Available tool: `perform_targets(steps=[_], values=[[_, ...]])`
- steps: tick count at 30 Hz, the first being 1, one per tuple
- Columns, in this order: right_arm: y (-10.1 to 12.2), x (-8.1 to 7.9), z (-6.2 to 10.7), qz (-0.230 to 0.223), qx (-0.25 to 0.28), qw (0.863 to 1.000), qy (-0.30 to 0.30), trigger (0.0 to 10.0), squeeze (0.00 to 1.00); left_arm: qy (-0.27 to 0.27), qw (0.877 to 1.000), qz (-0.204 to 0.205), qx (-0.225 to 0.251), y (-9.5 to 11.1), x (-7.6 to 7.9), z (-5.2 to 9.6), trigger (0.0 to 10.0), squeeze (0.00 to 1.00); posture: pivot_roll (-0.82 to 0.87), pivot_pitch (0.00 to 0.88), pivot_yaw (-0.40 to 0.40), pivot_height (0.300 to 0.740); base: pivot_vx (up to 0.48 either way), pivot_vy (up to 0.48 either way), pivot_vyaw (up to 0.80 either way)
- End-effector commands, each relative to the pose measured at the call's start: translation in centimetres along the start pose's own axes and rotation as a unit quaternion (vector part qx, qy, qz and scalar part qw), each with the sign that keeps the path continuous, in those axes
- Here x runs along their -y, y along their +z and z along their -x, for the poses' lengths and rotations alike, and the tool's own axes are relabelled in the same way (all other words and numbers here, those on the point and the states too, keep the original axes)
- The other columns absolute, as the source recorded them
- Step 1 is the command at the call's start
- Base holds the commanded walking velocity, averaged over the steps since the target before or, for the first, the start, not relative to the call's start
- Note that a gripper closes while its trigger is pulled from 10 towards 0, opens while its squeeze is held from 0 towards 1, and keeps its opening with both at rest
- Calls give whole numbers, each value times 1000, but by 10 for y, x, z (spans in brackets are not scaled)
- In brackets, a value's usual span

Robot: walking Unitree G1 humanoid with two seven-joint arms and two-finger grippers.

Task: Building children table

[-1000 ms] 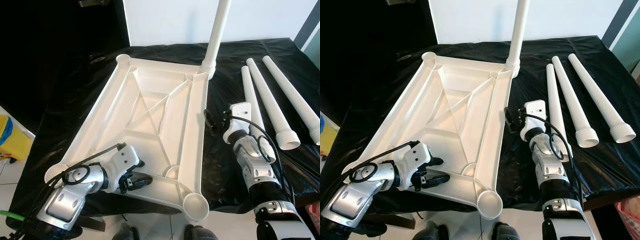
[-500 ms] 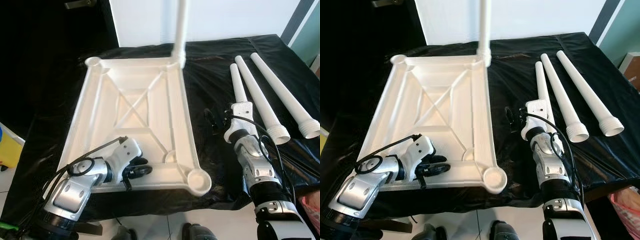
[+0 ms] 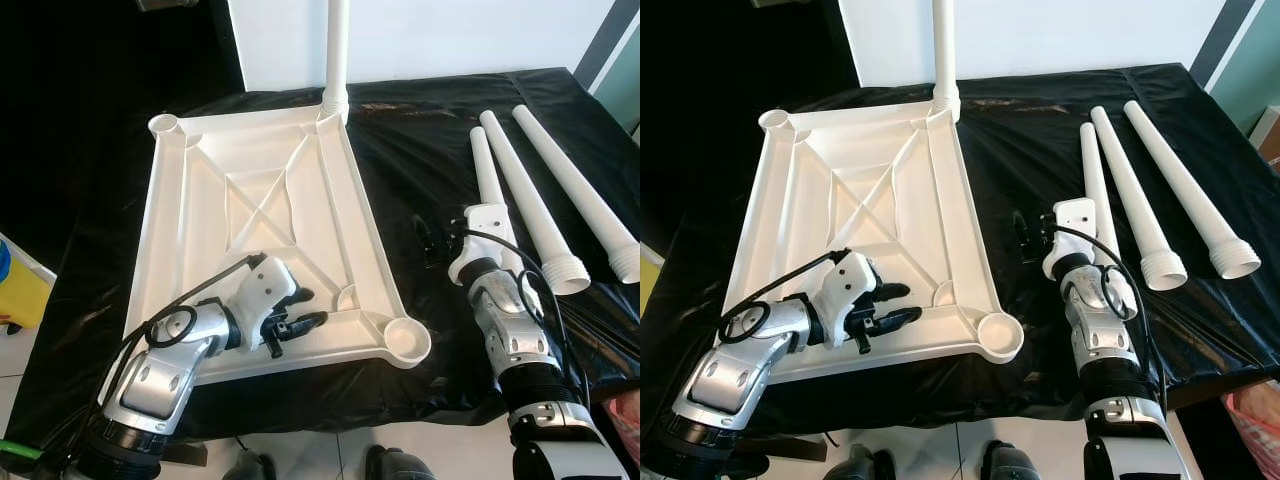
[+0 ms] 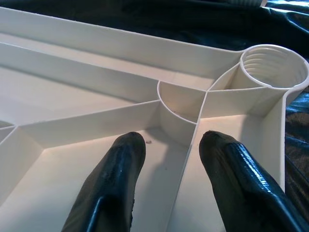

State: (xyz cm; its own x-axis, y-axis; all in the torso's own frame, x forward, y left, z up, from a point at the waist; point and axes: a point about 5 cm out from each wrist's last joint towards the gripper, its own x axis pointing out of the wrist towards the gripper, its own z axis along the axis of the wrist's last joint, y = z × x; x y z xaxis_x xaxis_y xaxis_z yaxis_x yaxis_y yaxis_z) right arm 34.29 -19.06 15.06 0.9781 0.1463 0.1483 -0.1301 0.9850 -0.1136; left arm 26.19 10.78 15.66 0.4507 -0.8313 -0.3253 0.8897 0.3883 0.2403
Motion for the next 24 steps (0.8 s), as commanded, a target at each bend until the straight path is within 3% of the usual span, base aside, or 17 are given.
perform_targets(steps=[1, 8, 14, 24], values=[[0, 2, 1, -11, -1, 1000, -10, 10000, 0, 70, 997, -10, -3, 1, -7, 1, 10000, 0, -2, 149, 47, 740, 0, 0, 0], [3, 7, 1, -12, 6, 999, -33, 10000, 0, 92, 995, -6, 23, 10, -18, 5, 10000, 0, -1, 148, 47, 740, 0, 0, 0], [12, 25, -3, -5, -8, 993, -120, 10000, 0, 140, 987, 18, 71, 24, -36, 4, 10000, 0, -10, 144, 46, 740, 0, 0, 0], [17, 35, -8, 11, -41, 984, -175, 10000, 0, 136, 987, 15, 83, 31, -37, 0, 10000, 0, -17, 143, 49, 740, 0, 0, 0]])
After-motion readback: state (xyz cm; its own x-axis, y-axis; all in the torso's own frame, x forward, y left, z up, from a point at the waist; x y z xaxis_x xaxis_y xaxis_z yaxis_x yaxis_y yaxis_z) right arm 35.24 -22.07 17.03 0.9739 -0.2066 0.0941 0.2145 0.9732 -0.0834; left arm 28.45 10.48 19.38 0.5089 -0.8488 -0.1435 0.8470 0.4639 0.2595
